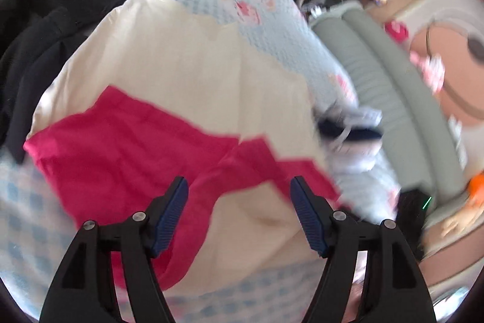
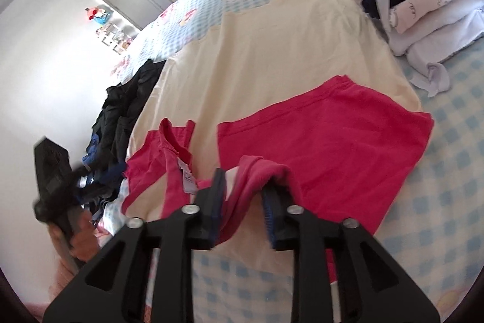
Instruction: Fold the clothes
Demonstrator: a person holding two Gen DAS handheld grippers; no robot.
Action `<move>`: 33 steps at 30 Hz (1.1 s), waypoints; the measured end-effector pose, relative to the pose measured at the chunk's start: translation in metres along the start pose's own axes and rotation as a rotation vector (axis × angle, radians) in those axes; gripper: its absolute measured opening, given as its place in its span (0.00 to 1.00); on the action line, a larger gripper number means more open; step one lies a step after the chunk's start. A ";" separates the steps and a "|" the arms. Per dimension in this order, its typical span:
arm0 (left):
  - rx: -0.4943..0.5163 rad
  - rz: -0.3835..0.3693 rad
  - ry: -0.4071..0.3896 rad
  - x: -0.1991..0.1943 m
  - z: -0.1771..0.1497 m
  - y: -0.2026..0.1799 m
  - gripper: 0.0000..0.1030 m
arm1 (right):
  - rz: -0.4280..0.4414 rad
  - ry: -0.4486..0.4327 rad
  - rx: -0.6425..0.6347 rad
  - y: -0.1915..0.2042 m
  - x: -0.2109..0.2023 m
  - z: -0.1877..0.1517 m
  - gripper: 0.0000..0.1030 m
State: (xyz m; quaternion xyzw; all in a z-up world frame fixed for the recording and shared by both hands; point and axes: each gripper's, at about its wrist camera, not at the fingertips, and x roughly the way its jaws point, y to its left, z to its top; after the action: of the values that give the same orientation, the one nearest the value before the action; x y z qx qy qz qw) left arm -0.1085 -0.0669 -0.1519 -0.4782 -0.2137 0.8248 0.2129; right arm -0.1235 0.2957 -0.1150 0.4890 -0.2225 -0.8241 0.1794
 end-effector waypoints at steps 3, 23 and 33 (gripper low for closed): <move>0.074 0.119 0.065 0.022 -0.020 0.000 0.68 | 0.011 -0.001 0.015 -0.001 0.000 0.002 0.31; 0.153 0.299 -0.052 0.008 -0.005 -0.008 0.62 | -0.231 -0.053 -0.069 -0.042 -0.033 -0.016 0.43; 0.207 0.211 0.093 0.055 -0.004 -0.010 0.15 | -0.189 0.055 -0.261 -0.005 0.021 -0.012 0.45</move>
State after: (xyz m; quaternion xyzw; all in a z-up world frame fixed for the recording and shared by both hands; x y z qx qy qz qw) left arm -0.1282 -0.0275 -0.1863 -0.5110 -0.0661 0.8373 0.1829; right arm -0.1231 0.2871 -0.1376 0.5027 -0.0617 -0.8455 0.1691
